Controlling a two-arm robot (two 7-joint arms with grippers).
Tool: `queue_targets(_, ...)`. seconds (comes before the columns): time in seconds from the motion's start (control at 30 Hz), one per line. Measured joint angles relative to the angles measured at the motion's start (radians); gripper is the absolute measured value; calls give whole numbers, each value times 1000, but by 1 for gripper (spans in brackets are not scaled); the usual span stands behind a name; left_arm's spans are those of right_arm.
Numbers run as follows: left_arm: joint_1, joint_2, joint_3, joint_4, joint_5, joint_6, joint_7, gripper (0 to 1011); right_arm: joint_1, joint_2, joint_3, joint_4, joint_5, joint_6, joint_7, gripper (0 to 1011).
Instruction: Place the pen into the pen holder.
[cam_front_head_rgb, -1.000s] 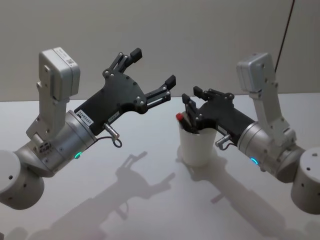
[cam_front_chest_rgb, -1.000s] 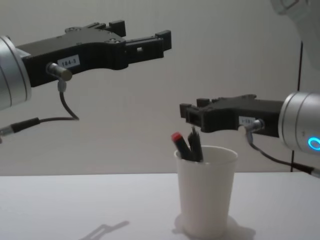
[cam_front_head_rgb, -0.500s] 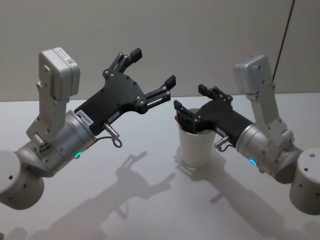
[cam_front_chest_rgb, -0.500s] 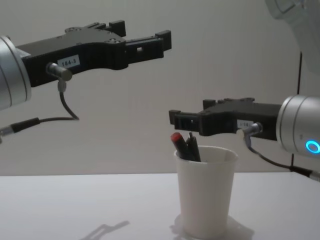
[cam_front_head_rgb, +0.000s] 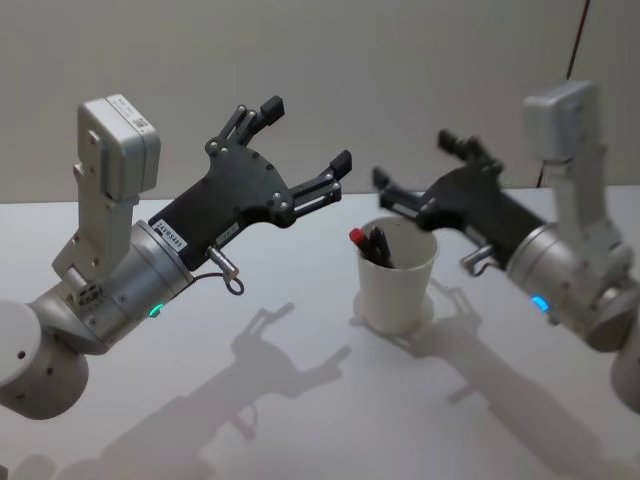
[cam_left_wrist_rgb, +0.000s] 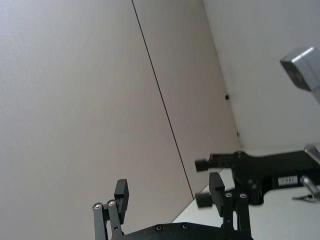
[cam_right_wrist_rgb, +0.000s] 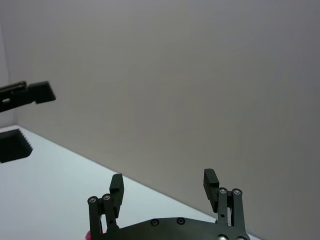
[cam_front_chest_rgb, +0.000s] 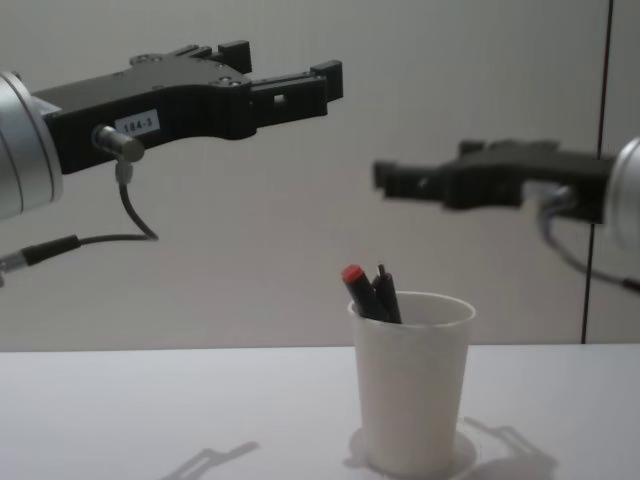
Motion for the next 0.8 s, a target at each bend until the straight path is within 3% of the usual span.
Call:
queue_targets(0.43,0,0,0,0,0,0,0,1001,-39,101,95,-91,76,-61,-106,1002)
queue_targets(0.6,0,-1,1,0,1,0,1,1001,-43,99,95,-91,77,-63,-106,1001)
queue_targets(0.8,-2,-7,14,13,16,9,35,1001,-88,84,114,-73,67,-84,-104,1002)
